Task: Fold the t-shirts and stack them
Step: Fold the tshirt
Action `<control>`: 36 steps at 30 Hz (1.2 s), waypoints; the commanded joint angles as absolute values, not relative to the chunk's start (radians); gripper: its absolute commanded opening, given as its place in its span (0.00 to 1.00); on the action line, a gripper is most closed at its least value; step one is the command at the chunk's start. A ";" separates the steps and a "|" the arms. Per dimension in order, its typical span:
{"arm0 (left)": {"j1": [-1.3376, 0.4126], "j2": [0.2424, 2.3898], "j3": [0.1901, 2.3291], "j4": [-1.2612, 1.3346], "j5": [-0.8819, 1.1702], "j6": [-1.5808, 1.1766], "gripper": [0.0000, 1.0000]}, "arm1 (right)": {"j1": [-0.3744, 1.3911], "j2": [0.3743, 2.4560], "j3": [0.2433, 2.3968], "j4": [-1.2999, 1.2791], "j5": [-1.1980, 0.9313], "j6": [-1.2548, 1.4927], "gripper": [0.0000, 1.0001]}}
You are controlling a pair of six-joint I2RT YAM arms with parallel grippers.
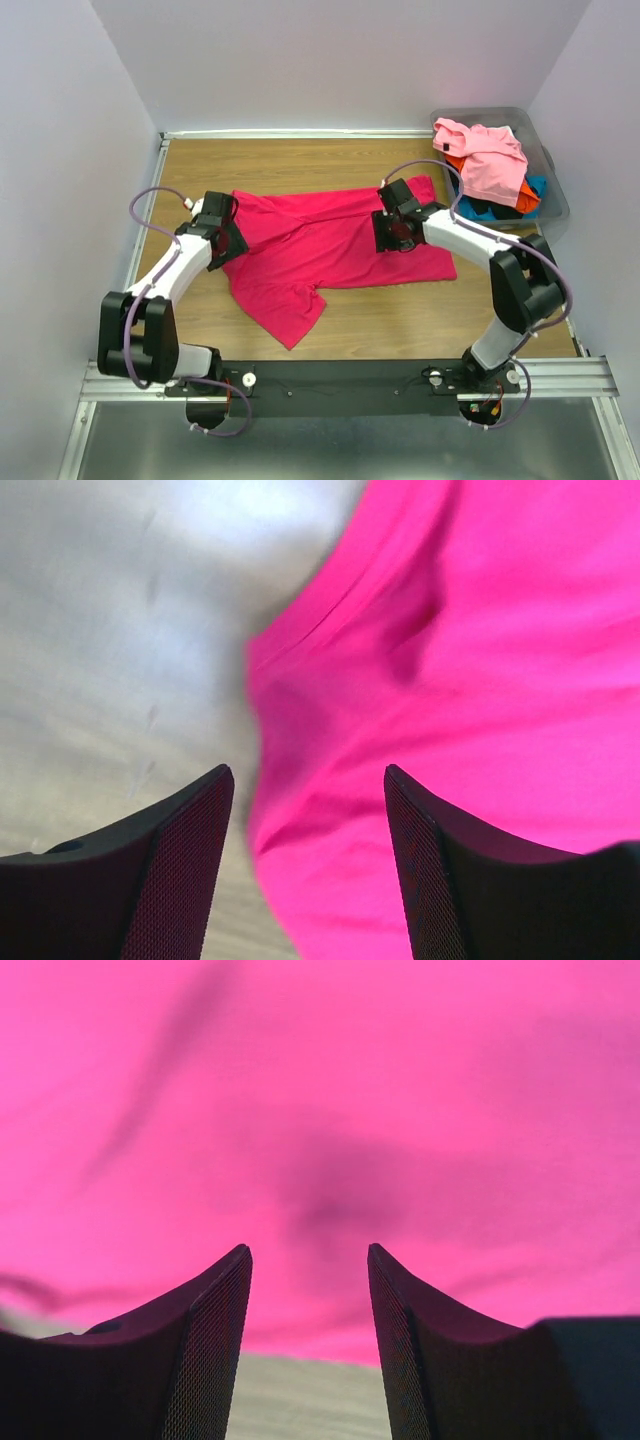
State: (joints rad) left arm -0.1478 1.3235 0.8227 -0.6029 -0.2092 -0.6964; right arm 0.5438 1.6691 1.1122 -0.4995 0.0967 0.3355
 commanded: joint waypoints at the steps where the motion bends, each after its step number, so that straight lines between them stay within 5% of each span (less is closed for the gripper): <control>1: -0.143 1.397 0.871 -0.539 -0.184 -0.637 0.70 | 0.514 1.727 1.089 -0.525 0.181 0.390 0.58; 17: 0.100 1.505 0.678 -0.334 -0.019 -0.526 0.46 | 0.514 1.634 0.787 -0.570 -0.061 0.639 0.58; 23: 0.120 1.465 0.687 -0.354 -0.038 -0.531 0.37 | 0.512 1.552 0.848 -0.698 -0.032 0.597 0.59; 26: 0.121 1.422 0.721 -0.405 -0.063 -0.534 0.38 | 0.506 1.560 1.018 -0.752 0.072 0.529 0.62; 30: 0.123 1.350 0.784 -0.449 -0.074 -0.572 0.61 | 0.425 1.621 1.199 -0.749 0.155 0.471 0.61; 36: 0.103 1.395 0.940 -0.335 -0.005 -0.597 0.74 | 0.298 1.736 1.298 -0.641 0.118 0.402 0.61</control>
